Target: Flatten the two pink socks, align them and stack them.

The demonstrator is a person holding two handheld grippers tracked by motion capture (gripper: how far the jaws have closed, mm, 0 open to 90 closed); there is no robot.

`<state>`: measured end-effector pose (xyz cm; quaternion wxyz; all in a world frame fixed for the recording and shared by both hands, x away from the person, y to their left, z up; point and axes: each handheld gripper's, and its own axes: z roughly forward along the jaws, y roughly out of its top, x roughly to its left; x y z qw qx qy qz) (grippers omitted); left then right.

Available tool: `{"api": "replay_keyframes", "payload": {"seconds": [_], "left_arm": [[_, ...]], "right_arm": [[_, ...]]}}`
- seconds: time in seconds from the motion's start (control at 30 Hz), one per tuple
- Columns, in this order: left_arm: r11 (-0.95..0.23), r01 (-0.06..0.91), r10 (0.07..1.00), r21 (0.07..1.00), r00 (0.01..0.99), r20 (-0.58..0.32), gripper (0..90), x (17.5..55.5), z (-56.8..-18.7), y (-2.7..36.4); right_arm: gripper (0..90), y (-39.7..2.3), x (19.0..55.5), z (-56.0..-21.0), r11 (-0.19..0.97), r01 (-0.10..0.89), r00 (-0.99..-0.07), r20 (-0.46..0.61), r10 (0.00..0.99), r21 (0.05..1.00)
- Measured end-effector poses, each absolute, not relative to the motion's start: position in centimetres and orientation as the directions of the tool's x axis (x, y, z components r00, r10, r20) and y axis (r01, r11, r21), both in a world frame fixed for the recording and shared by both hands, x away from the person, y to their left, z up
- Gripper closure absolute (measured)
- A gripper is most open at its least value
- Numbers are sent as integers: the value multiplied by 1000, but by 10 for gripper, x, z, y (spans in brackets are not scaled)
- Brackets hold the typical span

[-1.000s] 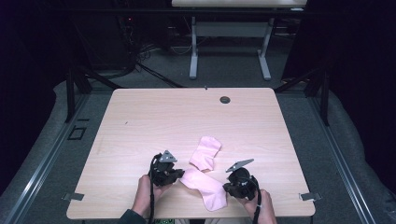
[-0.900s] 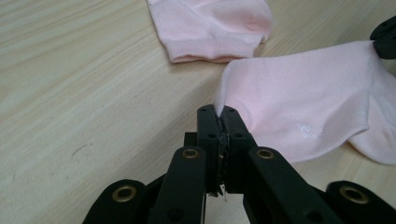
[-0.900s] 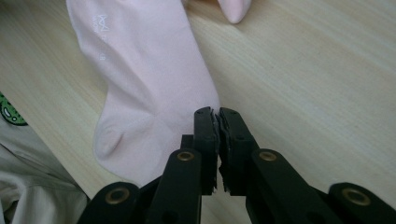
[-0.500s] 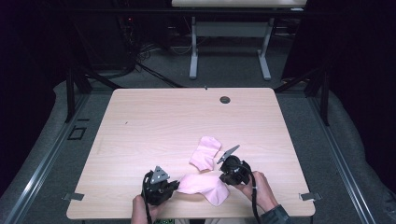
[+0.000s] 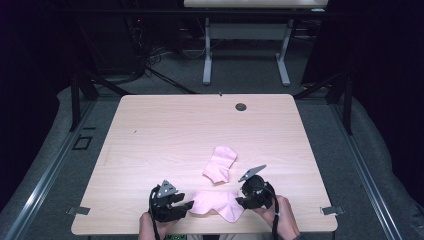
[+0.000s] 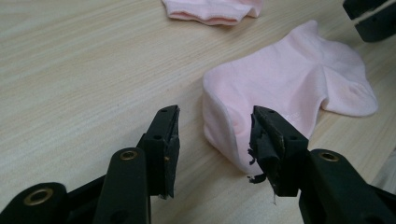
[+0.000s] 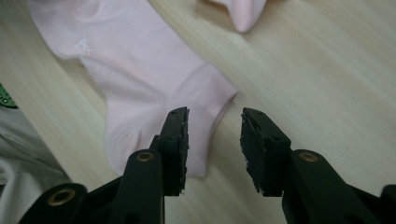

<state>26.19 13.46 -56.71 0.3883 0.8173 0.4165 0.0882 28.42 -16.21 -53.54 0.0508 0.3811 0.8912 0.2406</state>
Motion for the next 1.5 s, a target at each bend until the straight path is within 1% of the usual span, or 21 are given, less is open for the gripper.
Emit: {"api": "replay_keyframes", "payload": {"seconds": [0.03, 0.1, 0.2, 0.23, 0.27, 0.3, 0.37, 0.4, 0.47, 0.6, 0.83, 0.87, 0.97, 1.07, 1.2, 1.27, 1.3, 1.33, 1.43, 1.47, 1.5], "left_arm": [[-350, 619, 749, 703, 635, -187, 544, 263, -568, 133], [-372, 618, 742, 692, 647, -179, 624, 265, -570, 132], [-375, 626, 740, 684, 647, -186, 693, 265, -572, 132], [-375, 626, 740, 684, 647, -186, 704, 265, -572, 132], [-377, 626, 739, 682, 647, -186, 704, 265, -573, 132], [-374, 632, 739, 679, 645, -193, 762, 265, -574, 132], [-381, 628, 737, 679, 649, -186, 785, 265, -575, 133], [-373, 631, 738, 680, 646, -195, 841, 264, -576, 133], [-366, 630, 737, 685, 645, -200, 872, 264, -576, 133], [-369, 624, 737, 688, 648, -192, 879, 262, -576, 133], [-361, 633, 731, 684, 648, -214, 875, 259, -579, 130], [-365, 632, 727, 684, 652, -215, 842, 259, -578, 129], [-357, 634, 730, 686, 648, -219, 568, 259, -576, 129], [-322, 609, 747, 725, 633, -201, 364, 258, -566, 137], [-288, 606, 782, 741, 596, -183, 236, 262, -562, 154], [-289, 608, 793, 739, 585, -172, 199, 264, -562, 158], [-299, 607, 801, 736, 579, -153, 199, 265, -562, 161], [-307, 623, 818, 719, 559, -135, 160, 271, -565, 169], [-313, 642, 845, 700, 525, -102, 137, 277, -570, 178], [-318, 645, 854, 695, 514, -86, 111, 279, -572, 180], [-318, 645, 854, 695, 514, -86, 81, 279, -572, 180]], "right_arm": [[616, -162, 280, -538, 586, 665, -697, 104, 709, 463], [637, -159, 274, -548, 594, 673, -689, 81, 720, 441], [692, -159, 274, -555, 587, 681, -684, 94, 723, 439], [692, -159, 274, -555, 587, 681, -684, 94, 723, 439], [714, -159, 274, -555, 579, 681, -682, 101, 724, 448], [739, -159, 274, -556, 569, 685, -678, 113, 726, 456], [775, -160, 275, -556, 571, 684, -679, 108, 727, 454], [813, -160, 274, -557, 564, 684, -677, 116, 727, 463], [828, -159, 273, -557, 570, 679, -683, 115, 721, 462], [833, -162, 273, -556, 573, 683, -678, 103, 727, 453], [822, -170, 273, -554, 580, 687, -677, 97, 729, 438], [809, -170, 273, -555, 580, 682, -679, 91, 728, 446], [754, -170, 274, -554, 576, 680, -680, 98, 726, 454], [680, -171, 275, -549, 570, 675, -684, 107, 722, 469], [569, -173, 277, -542, 568, 672, -686, 111, 719, 475], [544, -174, 279, -542, 574, 666, -690, 102, 716, 476], [509, -174, 279, -541, 568, 669, -686, 103, 720, 480], [431, -174, 282, -540, 573, 664, -689, 95, 719, 480], [335, -173, 286, -538, 571, 660, -690, 92, 718, 488], [297, -173, 287, -538, 568, 662, -687, 91, 721, 489], [297, -173, 287, -538, 568, 662, -687, 91, 721, 489]]}}
